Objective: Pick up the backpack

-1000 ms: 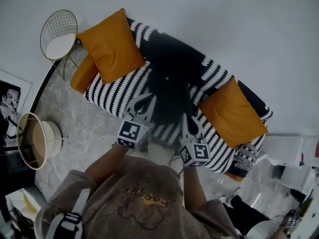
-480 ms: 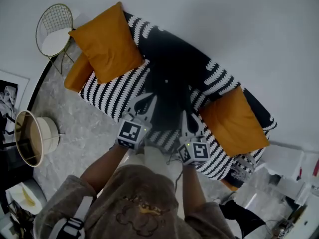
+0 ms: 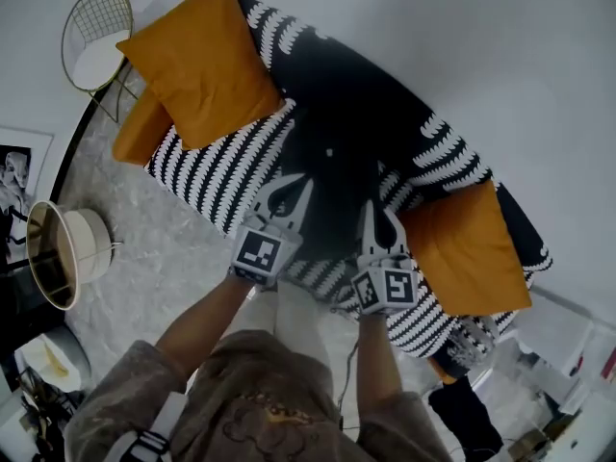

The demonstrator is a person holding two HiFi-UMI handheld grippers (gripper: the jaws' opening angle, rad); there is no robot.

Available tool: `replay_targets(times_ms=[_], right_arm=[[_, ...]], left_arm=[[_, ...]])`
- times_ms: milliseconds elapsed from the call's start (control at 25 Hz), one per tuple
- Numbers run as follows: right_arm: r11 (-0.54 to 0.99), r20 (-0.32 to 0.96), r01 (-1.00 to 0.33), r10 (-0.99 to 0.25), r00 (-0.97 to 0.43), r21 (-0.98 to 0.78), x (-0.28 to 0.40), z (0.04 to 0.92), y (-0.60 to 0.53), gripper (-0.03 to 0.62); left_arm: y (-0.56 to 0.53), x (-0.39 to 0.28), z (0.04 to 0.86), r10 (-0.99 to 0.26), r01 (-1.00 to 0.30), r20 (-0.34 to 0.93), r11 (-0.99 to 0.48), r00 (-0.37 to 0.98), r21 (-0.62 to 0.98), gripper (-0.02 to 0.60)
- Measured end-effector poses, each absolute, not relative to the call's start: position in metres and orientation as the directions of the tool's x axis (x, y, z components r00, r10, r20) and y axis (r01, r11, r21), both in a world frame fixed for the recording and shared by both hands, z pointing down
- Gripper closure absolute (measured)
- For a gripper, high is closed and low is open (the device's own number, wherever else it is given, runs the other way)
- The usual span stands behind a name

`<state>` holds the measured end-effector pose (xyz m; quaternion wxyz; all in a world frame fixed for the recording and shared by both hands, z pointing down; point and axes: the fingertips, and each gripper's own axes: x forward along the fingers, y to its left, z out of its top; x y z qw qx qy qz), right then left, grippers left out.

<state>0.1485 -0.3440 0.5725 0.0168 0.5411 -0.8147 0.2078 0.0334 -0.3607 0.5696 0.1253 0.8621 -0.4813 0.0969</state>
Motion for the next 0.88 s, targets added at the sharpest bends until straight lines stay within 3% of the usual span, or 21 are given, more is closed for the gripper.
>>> replay_targets(times_ms=[320, 400, 440, 520, 640, 720, 880], right_arm=[[0.342, 0.319, -0.881, -0.838, -0.443, -0.327, 0.142, 0.631, -0.369, 0.592], [0.342, 0.342, -0.879, -0.825, -0.449, -0.331, 0.141, 0.643, -0.376, 0.58], [0.346, 0.353, -0.875, -0.816, -0.459, -0.338, 0.141, 0.649, -0.38, 0.512], [0.355, 0.378, -0.868, -0.794, -0.476, -0.349, 0.139, 0.66, -0.386, 0.431], [0.34, 0.437, -0.869, -0.762, -0.478, -0.359, 0.139, 0.679, -0.391, 0.318], [0.315, 0.475, -0.873, -0.744, -0.471, -0.372, 0.144, 0.697, -0.396, 0.299], [0.254, 0.551, -0.89, -0.711, -0.437, -0.379, 0.158, 0.742, -0.408, 0.299]], left_arm=[[-0.384, 0.038, 0.629, -0.792, -0.863, 0.345, -0.477, 0.504, 0.168, 0.575], [-0.391, 0.039, 0.64, -0.786, -0.863, 0.355, -0.463, 0.505, 0.203, 0.504], [-0.394, 0.04, 0.645, -0.785, -0.862, 0.358, -0.455, 0.506, 0.223, 0.468], [-0.4, 0.041, 0.654, -0.783, -0.865, 0.369, -0.434, 0.5, 0.251, 0.333], [-0.408, 0.04, 0.674, -0.78, -0.88, 0.41, -0.392, 0.473, 0.269, 0.242], [-0.413, 0.035, 0.695, -0.771, -0.892, 0.452, -0.353, 0.448, 0.282, 0.198], [-0.42, 0.023, 0.74, -0.737, -0.908, 0.535, -0.293, 0.414, 0.299, 0.19]])
